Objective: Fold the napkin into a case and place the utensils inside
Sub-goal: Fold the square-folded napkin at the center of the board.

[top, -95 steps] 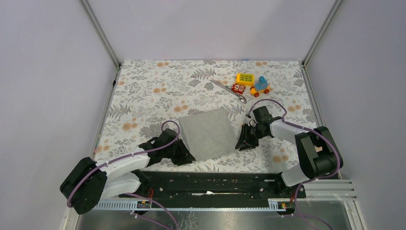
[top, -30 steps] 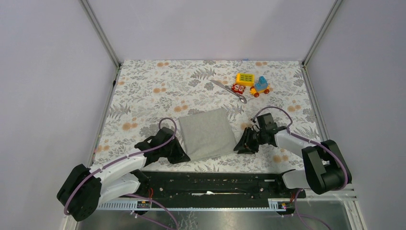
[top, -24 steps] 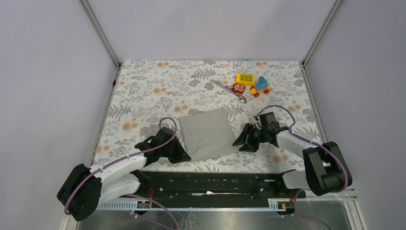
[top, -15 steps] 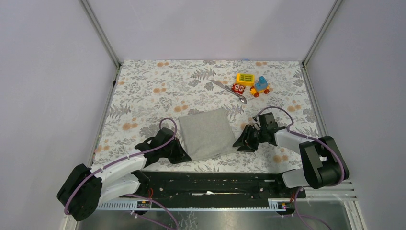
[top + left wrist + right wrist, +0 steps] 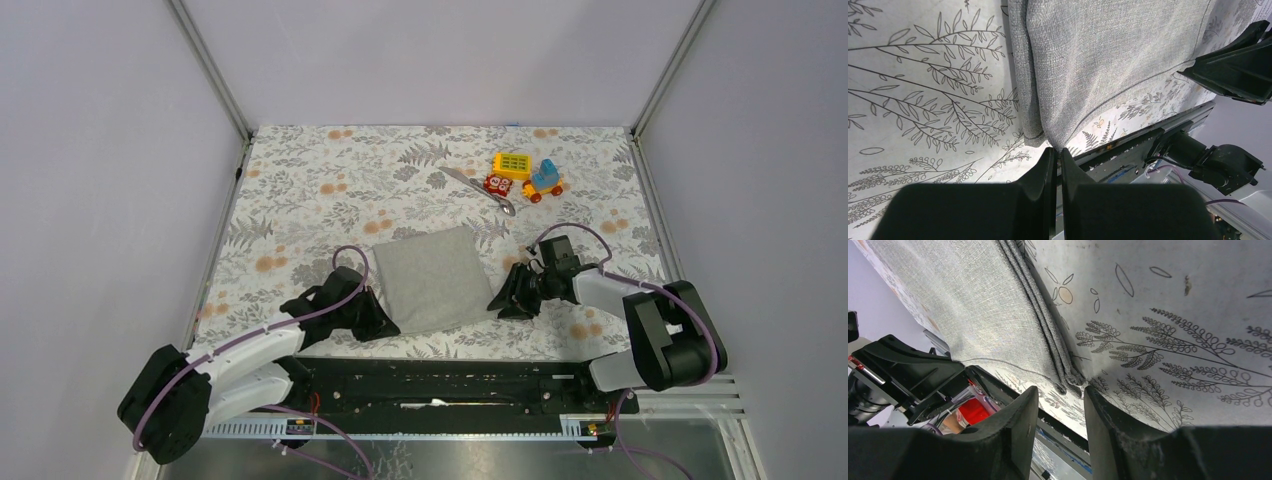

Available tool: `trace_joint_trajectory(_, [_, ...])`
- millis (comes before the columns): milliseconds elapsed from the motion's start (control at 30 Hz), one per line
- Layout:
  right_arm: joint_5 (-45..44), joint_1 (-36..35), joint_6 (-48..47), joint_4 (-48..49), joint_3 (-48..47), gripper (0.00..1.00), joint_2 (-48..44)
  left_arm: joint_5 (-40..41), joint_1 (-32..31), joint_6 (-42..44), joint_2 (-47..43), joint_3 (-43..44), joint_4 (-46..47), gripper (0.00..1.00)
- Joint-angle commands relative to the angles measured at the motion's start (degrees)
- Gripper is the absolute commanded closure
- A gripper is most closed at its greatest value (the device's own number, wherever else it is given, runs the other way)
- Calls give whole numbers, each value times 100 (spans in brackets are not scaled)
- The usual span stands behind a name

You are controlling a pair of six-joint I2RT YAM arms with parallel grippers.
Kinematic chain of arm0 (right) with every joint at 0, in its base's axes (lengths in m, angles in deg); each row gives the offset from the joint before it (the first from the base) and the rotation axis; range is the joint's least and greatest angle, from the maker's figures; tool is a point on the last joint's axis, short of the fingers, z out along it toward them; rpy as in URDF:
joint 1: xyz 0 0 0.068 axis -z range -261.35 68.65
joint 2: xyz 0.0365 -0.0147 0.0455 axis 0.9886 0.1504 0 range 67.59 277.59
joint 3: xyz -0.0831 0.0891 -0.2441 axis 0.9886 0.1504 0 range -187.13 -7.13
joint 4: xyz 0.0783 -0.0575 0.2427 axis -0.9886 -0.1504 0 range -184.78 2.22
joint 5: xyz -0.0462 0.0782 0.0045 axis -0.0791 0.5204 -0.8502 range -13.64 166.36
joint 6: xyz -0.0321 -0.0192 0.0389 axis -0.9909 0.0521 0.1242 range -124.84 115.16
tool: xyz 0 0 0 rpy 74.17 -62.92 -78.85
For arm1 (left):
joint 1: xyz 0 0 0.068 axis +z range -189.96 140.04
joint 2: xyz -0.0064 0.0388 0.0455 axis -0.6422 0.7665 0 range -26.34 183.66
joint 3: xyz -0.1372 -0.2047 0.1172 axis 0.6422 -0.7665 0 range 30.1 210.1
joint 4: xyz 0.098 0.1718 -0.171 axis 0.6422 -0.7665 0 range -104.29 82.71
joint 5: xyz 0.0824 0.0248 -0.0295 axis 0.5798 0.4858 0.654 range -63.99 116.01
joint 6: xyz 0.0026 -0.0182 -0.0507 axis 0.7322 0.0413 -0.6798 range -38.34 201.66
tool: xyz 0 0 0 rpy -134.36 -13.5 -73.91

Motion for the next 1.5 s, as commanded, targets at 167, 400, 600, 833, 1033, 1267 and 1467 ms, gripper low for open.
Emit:
trace_joint_trajectory(167, [81,23,-64,246,25,60,263,-47,25,-30,-183,-72,139,100])
trace_joint_trajectory(400, [119,20,-36,74,-54,83,28,-49,25,-26,-223,-68,99,100])
trace_joint_trajectory(600, [306,19,-4,-224,-252,100,-343,40,25,8,-379,12,34,100])
trace_joint_trajectory(833, [600,24,-36,-333,-1058,100,-406,90,220,281,-294,641,-259,100])
trace_joint_trajectory(1033, [521,19,-266,-246,-3005,100,770,-118,1472,1250,826,2332,-413,100])
trace_joint_trajectory(1267, [385,22,-59,452,-5627,100,2549,129,2588,2282,2785,4969,-552,100])
trace_joint_trajectory(1467, [721,19,296,1086,-7149,100,3767,-250,3107,2667,3999,6232,-392,100])
